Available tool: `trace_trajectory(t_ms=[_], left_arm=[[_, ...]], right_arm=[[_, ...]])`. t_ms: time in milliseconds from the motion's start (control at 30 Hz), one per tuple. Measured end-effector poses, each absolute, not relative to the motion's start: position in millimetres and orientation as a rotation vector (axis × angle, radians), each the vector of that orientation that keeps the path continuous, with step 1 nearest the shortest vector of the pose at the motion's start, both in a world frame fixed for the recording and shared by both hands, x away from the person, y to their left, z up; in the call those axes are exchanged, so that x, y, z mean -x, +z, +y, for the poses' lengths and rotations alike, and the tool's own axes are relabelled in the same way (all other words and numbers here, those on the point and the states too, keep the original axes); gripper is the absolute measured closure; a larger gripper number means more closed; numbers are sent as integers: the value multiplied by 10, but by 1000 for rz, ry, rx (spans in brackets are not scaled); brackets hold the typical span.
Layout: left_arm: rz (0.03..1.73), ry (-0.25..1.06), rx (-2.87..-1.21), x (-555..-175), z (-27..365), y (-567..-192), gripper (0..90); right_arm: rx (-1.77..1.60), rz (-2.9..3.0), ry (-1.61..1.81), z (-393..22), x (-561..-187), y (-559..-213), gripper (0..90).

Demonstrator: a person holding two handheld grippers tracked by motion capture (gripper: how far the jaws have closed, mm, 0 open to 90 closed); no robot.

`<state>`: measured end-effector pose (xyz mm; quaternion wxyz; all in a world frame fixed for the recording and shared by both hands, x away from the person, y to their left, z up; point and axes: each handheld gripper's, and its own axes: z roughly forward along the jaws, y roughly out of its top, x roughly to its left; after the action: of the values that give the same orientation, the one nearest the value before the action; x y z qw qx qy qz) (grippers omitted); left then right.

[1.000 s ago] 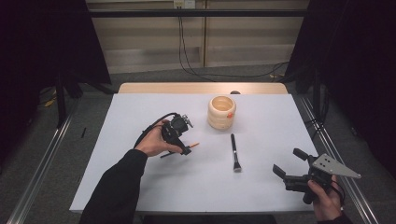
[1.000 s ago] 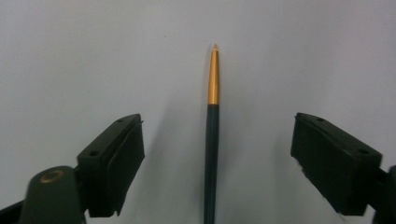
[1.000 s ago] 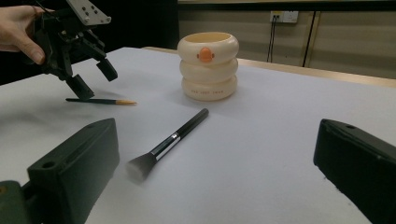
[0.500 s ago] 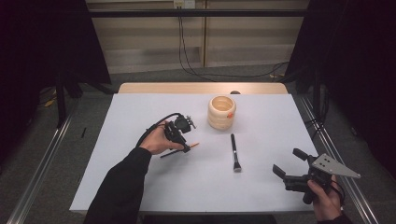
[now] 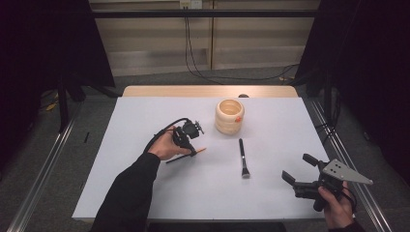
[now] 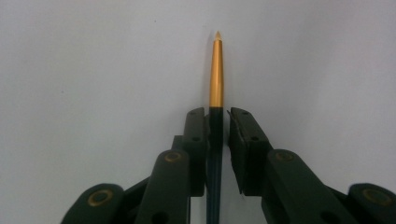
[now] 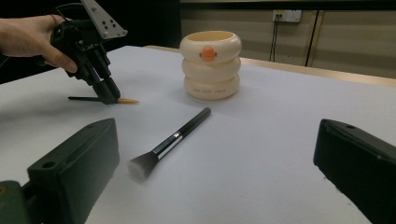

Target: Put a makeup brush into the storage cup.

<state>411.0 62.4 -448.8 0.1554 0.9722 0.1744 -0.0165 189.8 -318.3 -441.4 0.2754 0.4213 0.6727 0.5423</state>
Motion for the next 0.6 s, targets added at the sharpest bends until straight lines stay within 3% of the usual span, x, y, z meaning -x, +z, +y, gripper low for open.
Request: trace_trajectory(t_ms=[600], left_arm=[[498,-22,-2809,-4094,591,-4498,833]], right_arm=[[-1127,1807,1449,-3182,-1902,-4418,0]])
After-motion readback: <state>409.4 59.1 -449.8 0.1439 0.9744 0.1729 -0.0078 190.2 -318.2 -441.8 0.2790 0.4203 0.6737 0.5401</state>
